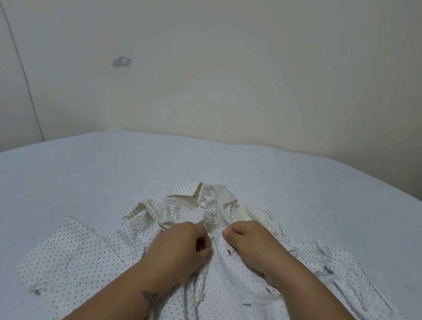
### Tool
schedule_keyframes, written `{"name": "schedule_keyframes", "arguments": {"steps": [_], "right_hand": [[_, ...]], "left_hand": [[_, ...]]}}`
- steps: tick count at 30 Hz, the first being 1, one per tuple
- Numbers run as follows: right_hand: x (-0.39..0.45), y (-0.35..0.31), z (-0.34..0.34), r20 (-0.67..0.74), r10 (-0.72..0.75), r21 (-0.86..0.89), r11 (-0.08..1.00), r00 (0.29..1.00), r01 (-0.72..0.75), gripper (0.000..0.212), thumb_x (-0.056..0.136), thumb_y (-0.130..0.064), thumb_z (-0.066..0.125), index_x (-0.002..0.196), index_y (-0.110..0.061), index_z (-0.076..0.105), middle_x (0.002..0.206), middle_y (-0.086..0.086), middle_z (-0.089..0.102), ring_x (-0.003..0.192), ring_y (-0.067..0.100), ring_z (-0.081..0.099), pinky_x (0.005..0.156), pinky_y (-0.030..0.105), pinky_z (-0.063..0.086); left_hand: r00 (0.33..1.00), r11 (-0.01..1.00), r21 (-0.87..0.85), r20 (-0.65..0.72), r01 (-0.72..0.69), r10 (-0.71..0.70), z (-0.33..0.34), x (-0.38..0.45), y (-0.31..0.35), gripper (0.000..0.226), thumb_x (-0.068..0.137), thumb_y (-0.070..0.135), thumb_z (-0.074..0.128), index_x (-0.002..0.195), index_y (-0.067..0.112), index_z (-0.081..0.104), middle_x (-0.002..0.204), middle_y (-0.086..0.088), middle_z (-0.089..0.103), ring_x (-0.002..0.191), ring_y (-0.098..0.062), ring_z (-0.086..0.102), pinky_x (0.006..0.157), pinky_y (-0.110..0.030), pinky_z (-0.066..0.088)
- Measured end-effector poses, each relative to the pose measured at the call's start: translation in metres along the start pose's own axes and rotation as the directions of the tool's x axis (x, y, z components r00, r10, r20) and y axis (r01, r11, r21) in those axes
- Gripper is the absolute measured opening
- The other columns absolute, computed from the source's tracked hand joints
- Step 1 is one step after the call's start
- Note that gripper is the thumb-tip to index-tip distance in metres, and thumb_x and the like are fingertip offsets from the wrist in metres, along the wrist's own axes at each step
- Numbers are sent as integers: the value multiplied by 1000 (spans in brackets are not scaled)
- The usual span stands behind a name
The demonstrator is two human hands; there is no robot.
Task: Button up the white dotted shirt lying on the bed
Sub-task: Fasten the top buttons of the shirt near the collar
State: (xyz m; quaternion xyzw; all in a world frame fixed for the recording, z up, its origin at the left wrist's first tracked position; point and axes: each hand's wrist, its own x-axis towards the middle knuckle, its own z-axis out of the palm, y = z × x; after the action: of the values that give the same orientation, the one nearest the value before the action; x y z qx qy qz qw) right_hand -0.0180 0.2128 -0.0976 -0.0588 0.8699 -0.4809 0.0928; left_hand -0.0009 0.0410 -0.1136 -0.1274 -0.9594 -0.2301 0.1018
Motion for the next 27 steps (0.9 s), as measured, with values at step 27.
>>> {"name": "schedule_keyframes", "arguments": {"steps": [27], "right_hand": [[-3, -9, -3, 85, 60, 511, 854, 995, -95, 37, 87, -12, 72, 57, -15, 50, 39, -7, 44, 30, 7, 35, 30, 16, 34]], "left_hand": [[936, 637, -686, 257, 351, -239, -36, -6, 5, 13, 84, 20, 65, 74, 14, 70, 64, -3, 71, 48, -9, 53, 48, -19, 40]]}}
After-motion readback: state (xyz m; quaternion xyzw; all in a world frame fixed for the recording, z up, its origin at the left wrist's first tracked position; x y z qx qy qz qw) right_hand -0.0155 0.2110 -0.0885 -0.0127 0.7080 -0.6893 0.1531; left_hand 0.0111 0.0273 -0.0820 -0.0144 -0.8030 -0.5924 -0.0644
